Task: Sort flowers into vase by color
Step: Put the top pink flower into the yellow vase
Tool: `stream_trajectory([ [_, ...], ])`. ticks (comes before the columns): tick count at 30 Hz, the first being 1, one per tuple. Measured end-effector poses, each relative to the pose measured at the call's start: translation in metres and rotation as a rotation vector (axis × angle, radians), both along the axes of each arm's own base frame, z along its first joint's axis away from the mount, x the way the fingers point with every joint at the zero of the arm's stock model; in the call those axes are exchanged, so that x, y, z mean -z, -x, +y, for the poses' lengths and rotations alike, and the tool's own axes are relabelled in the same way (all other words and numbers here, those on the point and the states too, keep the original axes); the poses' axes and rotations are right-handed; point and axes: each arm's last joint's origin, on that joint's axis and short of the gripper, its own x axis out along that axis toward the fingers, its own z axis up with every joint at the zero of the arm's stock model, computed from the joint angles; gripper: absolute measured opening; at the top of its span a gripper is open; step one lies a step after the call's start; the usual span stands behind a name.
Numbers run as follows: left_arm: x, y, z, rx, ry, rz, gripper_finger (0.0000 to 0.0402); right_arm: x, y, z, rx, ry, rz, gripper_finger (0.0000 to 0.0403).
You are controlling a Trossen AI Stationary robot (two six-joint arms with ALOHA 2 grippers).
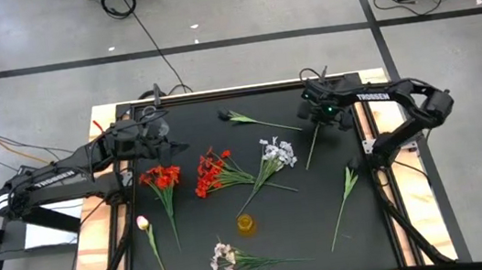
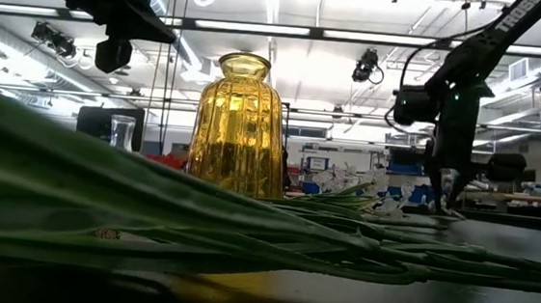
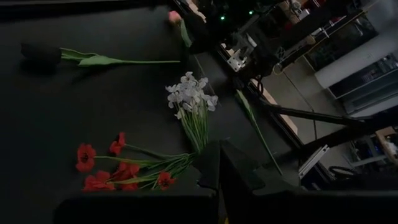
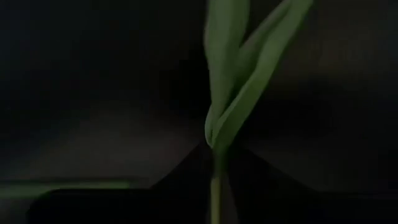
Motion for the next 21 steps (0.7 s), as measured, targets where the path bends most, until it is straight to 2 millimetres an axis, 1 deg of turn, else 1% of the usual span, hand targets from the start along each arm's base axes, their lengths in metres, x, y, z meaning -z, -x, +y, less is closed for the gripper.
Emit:
stream_trajectory([
  [6,0.0,0.0,0.0,-0.006,-0.005,0.001,0.0011,-0.018,-0.004,0.011,-0.011,0.081,-0.047,0.0034],
  [10,0.0,0.0,0.0,-0.006,-0.004,0.0,0.0011,-0.03,-0.007,0.022,-0.024,0.149,-0.07,0.0027],
  [16,0.0,0.0,0.0,-0.006,-0.004,-0.001,0.0011,-0.041,-0.014,0.033,-0.048,0.225,-0.119,0.0026],
  [21,-0.002,-0.001,0.0,-0.007,-0.004,-0.019,0.0011,-0.047,-0.028,0.037,-0.115,0.294,-0.213,0.0025],
])
